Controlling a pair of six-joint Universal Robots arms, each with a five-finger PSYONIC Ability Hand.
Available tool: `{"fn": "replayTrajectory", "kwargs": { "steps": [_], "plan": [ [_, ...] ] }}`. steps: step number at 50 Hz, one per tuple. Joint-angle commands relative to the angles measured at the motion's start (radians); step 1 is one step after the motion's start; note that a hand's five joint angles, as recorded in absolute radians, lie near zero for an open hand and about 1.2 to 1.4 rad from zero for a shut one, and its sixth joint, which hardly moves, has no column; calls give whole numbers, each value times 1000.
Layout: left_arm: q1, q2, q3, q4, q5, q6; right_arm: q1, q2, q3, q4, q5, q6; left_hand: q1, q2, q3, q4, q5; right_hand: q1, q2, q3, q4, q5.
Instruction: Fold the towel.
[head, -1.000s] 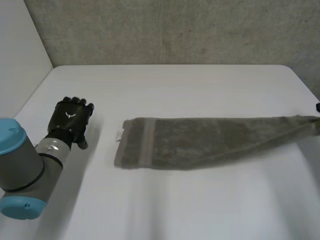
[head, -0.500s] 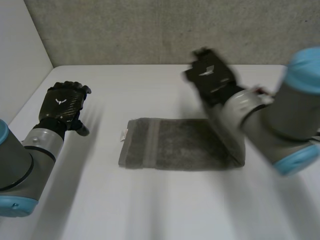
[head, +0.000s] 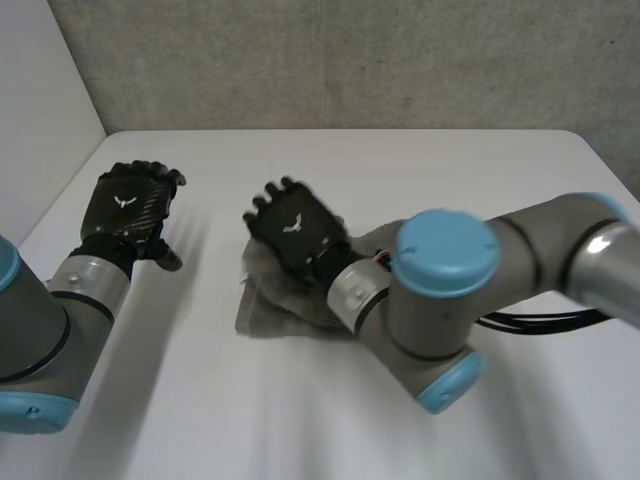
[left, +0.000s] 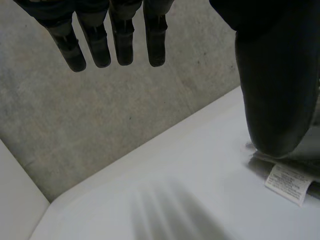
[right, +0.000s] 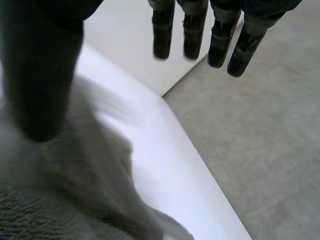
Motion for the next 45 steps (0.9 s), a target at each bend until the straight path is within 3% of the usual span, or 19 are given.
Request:
{"fn": "replayTrajectory", "kwargs": {
  "steps": [1,9,18,22,28,33,45],
  "plan": [
    [-49,2,37,0,-1,-1,-128,-241,166,6,-10,251,-29,-32,-48,-54,-23,-162,-169,-47,-76,-89],
    [-156,-7,123,-2,1,-56,-320,-456,359,35,-12,333,-29,-32,-48,-54,-23,-162,-169,-47,-76,-89],
    [-228,-78,204,-33,2,-153,-454,-490,499,191,-39,324,-18,-20,-48,-54,-11,-162,-169,-47,-76,-89],
    [-269,-158,241,-34,-2,-154,-511,-490,591,208,-113,319,-12,-14,-48,-54,-5,-155,-162,-47,-76,-82],
    [-271,-208,252,-34,-2,-156,-522,-457,669,133,-194,284,-9,-11,-48,-54,-2,-20,-27,-47,-76,53],
    [-268,-212,233,-34,-9,-160,-509,-404,675,72,-187,253,-9,-11,-48,-54,-2,203,196,-47,-76,276],
    [-254,-170,194,-33,-12,-165,-497,-308,663,-22,-138,203,-9,-11,-48,-54,-2,436,429,-47,-76,509]
  ]
}}
